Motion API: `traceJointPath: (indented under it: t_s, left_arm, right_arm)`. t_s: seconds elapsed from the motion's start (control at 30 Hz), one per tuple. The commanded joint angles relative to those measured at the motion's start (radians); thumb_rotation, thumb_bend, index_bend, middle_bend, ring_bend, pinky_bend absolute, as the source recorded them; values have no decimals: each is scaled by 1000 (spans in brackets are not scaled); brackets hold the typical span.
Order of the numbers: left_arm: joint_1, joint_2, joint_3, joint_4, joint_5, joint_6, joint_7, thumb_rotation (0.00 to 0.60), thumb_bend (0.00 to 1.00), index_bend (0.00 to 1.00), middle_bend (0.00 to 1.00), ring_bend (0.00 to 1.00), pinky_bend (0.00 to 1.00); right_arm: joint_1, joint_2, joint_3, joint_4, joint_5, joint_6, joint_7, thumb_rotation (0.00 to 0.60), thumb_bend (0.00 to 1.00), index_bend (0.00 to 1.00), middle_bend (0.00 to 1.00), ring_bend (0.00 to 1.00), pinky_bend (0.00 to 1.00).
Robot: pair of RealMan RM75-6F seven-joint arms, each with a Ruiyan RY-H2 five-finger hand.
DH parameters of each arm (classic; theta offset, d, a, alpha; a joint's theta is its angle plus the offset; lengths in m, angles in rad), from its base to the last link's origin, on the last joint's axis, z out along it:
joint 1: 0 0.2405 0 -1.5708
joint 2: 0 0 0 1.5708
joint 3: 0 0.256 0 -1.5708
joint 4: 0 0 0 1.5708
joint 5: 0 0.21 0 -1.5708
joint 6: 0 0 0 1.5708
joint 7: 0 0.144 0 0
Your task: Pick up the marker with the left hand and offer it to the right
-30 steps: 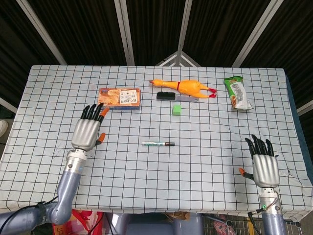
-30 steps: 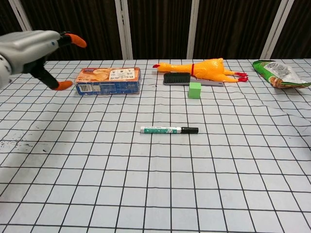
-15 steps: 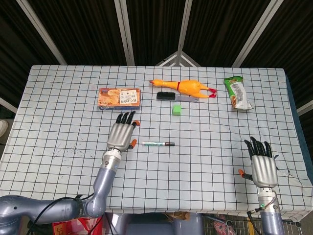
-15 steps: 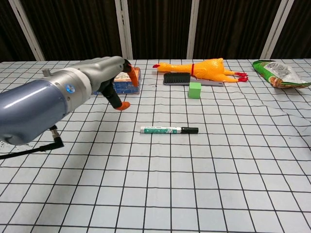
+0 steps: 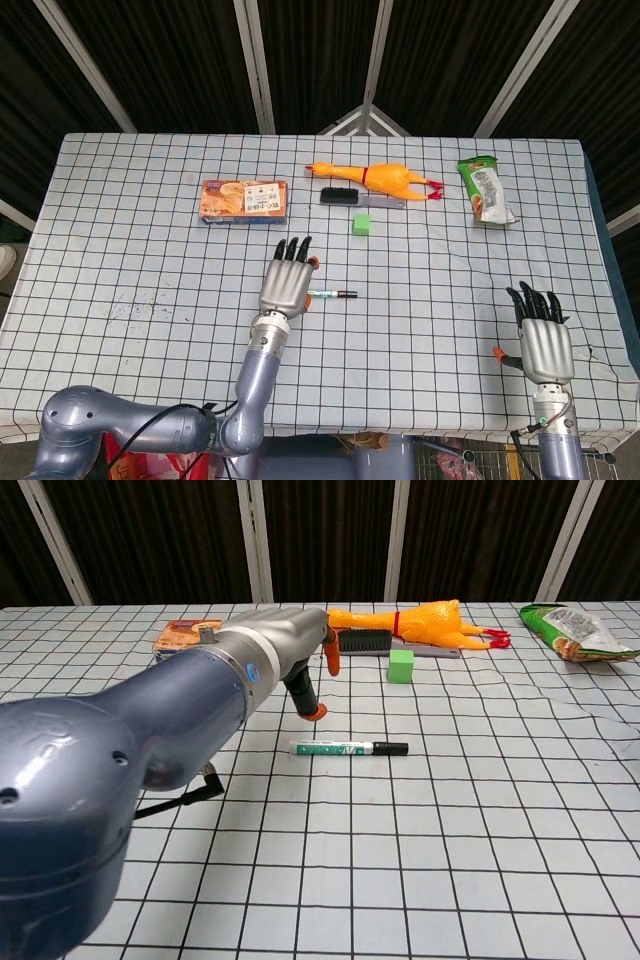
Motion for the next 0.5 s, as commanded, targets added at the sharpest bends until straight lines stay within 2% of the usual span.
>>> traceJointPath:
  t_s: [0.03,0.5]
  left_arm:
    - [-31,-33,-10,46,-39,5,22,600,456,334,22,0,0]
    - [-68,-84,12,167,-72,-30,9,600,456,359,22,0,0]
  right_arm:
    - [0,6,-1,8,-1,-5,4,600,123,140,78,107,36]
    - [18,39,27,-41,-32,17,-17,600,123,141,78,107,36]
